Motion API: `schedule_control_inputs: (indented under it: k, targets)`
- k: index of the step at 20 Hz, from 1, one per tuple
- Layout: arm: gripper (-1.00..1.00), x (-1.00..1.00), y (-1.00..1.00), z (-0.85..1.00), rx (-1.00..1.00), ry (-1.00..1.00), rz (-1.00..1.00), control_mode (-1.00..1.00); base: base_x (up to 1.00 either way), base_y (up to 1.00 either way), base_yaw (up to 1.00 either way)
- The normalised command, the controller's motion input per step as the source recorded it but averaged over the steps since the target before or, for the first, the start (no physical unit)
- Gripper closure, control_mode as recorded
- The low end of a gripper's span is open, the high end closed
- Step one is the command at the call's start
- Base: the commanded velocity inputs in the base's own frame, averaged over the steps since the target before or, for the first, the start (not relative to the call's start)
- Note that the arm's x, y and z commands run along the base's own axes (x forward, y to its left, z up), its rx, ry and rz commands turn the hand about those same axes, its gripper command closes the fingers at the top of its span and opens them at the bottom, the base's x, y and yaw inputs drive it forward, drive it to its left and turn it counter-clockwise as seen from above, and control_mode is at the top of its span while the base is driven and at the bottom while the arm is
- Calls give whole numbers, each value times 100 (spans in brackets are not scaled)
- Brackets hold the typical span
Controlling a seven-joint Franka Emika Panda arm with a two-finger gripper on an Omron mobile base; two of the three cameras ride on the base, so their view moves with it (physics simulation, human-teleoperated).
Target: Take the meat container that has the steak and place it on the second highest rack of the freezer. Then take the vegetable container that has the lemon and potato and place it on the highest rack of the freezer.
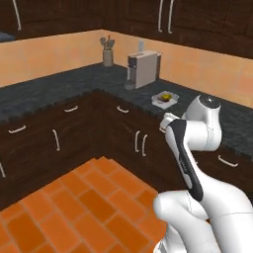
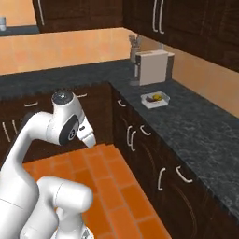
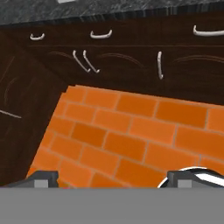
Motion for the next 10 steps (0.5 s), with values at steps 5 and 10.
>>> schedule_control_inputs:
  k: [5, 10]
  targets:
    - [-100, 0, 0, 0, 0, 0, 0, 100, 100, -18, -45]
    - [-100, 0, 0, 0, 0, 0, 0, 100, 82, 20, -30]
